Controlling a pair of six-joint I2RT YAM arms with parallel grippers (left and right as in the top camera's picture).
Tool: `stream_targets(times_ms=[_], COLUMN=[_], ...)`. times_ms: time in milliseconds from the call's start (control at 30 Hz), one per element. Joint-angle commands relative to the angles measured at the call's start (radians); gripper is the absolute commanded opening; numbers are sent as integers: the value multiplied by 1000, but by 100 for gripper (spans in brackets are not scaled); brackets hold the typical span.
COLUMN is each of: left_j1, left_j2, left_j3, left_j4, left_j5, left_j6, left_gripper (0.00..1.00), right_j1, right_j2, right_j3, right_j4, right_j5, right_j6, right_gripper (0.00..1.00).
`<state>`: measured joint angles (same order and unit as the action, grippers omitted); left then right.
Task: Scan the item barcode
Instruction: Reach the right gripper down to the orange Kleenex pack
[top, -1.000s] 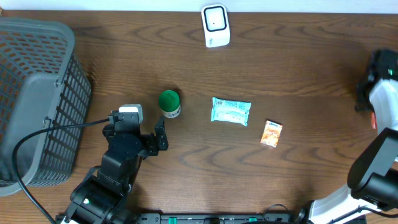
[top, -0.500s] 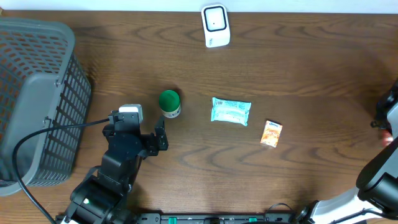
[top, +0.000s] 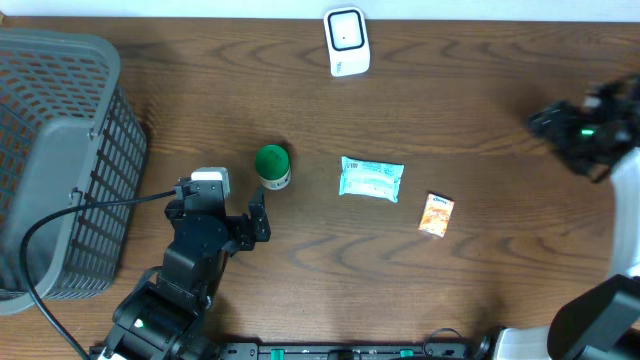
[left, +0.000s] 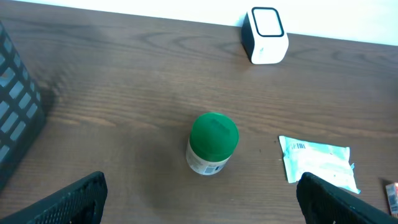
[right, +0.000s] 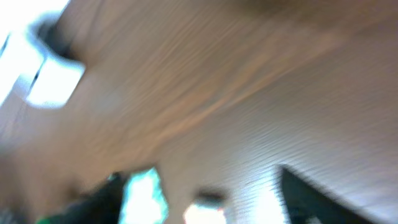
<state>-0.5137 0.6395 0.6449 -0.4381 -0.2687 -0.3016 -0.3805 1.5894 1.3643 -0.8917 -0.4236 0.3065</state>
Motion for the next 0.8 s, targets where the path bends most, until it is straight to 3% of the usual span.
stream_targets(times_ms=[0,133,267,533,767], left_j1=[4,4,4,4,4], left_j2=[-1,-1,-1,-1,-1], left_j3=[2,2,2,2,2], left_j4=[4,4,4,4,4], left_j5=[-13,-13,-13,-13,-13], left_j6=[13,13,13,13,13], left_gripper=[98,98,98,98,98], right_j1=[132,288,412,576,637], right_j2=[10,10,10,10,10], right_j3=[-64,-178,-267,-410,-439], right_j4=[-55,-54,-21,182,196], right_j5=[-210,-142,-34,22,199], right_j6=[-84,-66,50,166,240], right_gripper=[19,11,2,1,1])
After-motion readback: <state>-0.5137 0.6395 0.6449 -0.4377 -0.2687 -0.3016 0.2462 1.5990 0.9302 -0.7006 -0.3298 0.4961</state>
